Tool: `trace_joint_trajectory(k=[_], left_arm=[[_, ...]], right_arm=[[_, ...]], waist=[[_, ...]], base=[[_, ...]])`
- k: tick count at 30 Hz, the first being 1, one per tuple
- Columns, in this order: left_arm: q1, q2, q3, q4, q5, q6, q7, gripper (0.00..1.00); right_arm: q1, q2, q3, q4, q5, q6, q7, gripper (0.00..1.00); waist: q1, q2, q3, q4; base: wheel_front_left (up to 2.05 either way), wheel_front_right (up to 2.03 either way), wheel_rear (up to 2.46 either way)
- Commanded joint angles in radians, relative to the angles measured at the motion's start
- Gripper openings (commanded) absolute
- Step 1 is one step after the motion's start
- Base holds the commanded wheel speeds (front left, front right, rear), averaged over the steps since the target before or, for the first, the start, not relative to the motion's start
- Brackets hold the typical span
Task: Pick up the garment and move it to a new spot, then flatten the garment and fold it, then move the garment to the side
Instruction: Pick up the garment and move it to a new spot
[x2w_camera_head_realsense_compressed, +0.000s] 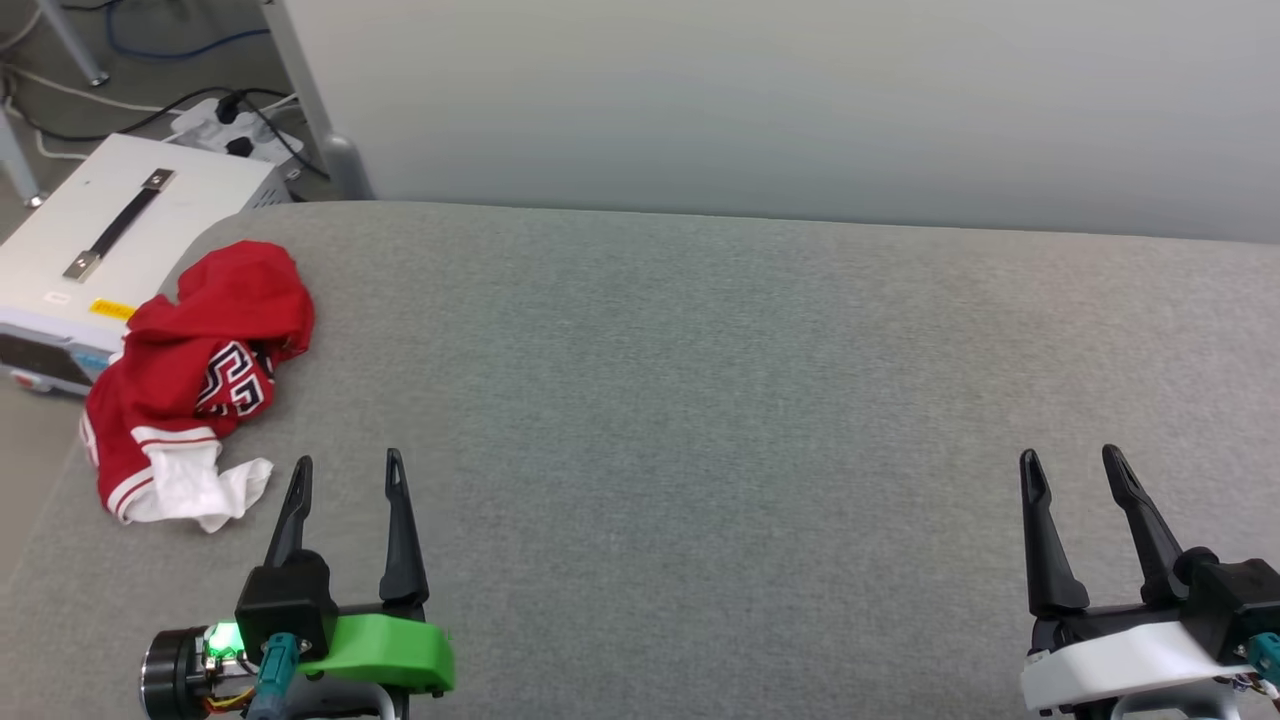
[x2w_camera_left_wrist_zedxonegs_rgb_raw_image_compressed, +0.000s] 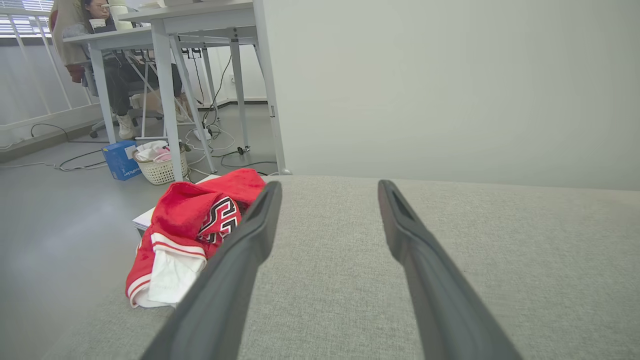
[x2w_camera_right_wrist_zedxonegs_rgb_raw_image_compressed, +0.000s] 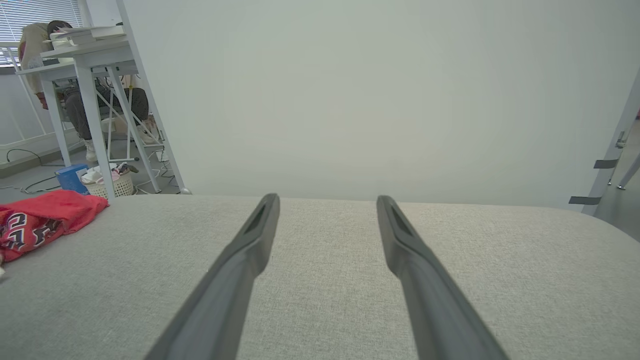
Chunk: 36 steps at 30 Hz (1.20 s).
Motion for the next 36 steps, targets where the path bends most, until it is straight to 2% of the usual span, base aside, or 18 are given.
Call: trace_joint_trajectory(k=[1,24,32,36], left_arm=[[0.013,-0.004,0.004,0.001,-0.001,0.008,-0.01,1.0],[-0.007,-0.004,0.063,0.015,-0.06,0.02,-0.033,1.0],[-0.003,-0.004,0.079,0.022,-0.094,0.019,-0.033,1.0],[-0.003,-0.004,0.085,0.02,-0.104,0.01,-0.034,1.0]], right_arm=[[0.013,0.0,0.003,-0.009,-0.003,0.0,-0.013,1.0],[-0.003,0.0,0.046,-0.021,-0.035,-0.001,-0.036,1.0],[-0.01,0.0,0.062,-0.019,-0.05,-0.001,-0.036,1.0],[-0.008,0.0,0.065,-0.019,-0.051,-0.001,-0.036,1.0]], waist=[[0.0,0.0,0.007,0.037],[0.0,0.0,0.061,0.349],[0.0,0.0,0.067,0.421],[0.0,0.0,0.067,0.427]], base=[[0.0,0.0,0.0],[0.0,0.0,0.0],[0.0,0.0,0.0],[0.0,0.0,0.0]])
